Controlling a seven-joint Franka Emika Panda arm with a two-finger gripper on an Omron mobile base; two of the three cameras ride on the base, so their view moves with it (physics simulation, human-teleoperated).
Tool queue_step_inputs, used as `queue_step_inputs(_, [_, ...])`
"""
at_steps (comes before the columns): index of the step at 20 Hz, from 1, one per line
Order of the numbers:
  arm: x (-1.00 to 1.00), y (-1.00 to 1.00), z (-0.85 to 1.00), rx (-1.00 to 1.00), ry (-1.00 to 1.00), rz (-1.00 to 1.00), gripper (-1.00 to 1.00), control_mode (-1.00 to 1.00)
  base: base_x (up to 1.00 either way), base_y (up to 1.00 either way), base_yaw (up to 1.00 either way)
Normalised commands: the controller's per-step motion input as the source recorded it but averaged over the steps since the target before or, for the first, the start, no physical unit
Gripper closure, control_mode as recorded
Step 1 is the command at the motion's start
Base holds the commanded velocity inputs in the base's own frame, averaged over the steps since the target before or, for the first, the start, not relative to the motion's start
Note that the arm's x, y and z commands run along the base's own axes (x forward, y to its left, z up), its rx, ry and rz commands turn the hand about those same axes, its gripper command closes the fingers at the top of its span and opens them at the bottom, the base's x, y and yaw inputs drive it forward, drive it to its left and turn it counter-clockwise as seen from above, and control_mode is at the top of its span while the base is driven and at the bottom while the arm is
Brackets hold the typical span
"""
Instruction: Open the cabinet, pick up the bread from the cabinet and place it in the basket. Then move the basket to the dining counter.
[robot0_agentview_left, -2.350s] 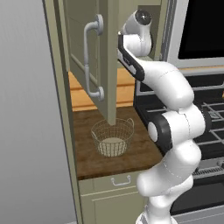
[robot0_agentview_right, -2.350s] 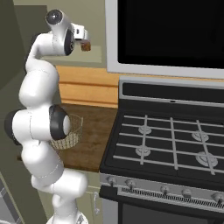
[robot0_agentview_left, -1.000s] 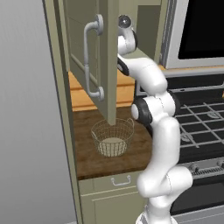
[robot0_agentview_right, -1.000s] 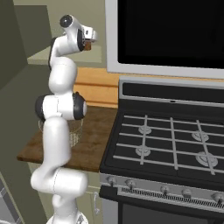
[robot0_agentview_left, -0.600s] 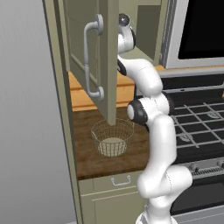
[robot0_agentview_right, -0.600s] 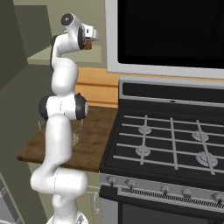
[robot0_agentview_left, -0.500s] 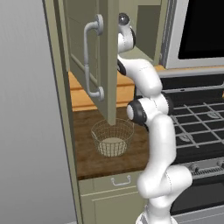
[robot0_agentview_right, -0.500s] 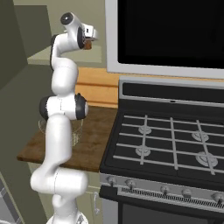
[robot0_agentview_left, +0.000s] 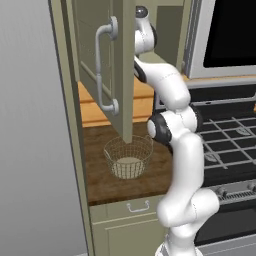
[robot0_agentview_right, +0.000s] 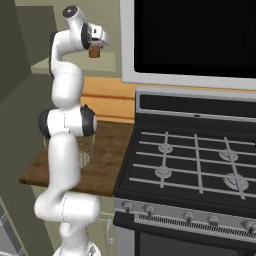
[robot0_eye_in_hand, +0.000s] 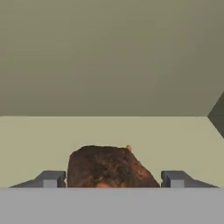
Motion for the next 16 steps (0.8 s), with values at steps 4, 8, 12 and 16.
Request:
queue_step_inputs(4, [-1.00, 0.14, -0.27, -0.08, -0.10, 0.09, 1.00, -1.00, 0.00, 0.00, 0.00])
queue_step_inputs(8, [-0.95, 0.16, -0.35, -0.11, -0.19, 0.12, 1.00, -1.00, 0.00, 0.00, 0.00])
queue_step_inputs(12, [-0.45, 0.02, -0.70, -0.12, -0.30, 0.17, 1.00, -1.00, 0.00, 0.00, 0.00])
queue_step_inputs(16, [-1.00, 0.00, 0.01, -0.01, -0.20, 0.08, 1.00, -1.00, 0.00, 0.00, 0.00])
